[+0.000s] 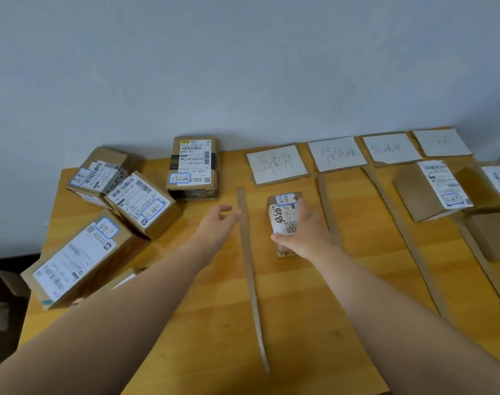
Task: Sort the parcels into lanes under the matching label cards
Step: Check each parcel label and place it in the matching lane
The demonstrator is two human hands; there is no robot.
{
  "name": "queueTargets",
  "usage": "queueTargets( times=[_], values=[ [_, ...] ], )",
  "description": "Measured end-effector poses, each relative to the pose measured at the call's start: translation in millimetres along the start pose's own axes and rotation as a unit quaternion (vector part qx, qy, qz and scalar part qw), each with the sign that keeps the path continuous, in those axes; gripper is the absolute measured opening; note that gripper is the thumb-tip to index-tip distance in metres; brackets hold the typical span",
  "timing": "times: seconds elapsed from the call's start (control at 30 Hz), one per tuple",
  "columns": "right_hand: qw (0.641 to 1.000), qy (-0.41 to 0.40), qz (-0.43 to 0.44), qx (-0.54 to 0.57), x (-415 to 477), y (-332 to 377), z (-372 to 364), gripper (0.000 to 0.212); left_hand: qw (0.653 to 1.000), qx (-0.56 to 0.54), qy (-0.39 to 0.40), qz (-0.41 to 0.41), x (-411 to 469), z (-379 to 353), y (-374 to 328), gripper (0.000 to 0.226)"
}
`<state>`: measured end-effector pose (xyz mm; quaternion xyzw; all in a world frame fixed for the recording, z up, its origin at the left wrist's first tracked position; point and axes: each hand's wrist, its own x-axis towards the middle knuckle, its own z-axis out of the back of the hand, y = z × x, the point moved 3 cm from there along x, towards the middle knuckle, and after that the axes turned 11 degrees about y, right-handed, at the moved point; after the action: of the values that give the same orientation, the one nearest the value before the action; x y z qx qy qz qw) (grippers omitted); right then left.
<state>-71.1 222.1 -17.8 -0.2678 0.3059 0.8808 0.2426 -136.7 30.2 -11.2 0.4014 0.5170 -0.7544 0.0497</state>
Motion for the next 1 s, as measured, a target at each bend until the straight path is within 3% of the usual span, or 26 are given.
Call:
queueTargets(
  times=[0.27,1.0],
  values=[
    [0.996,0.030,0.038,0.069,27,-14,13,0.122,0.999,-0.016,-0.051,0.003,15,-10,-9,0.038],
    [0.994,0.030,0.043,0.094,47,-10,16,0.119,0.991,-0.065,-0.114,-0.024,-6,0,-15,0.036]
  ],
)
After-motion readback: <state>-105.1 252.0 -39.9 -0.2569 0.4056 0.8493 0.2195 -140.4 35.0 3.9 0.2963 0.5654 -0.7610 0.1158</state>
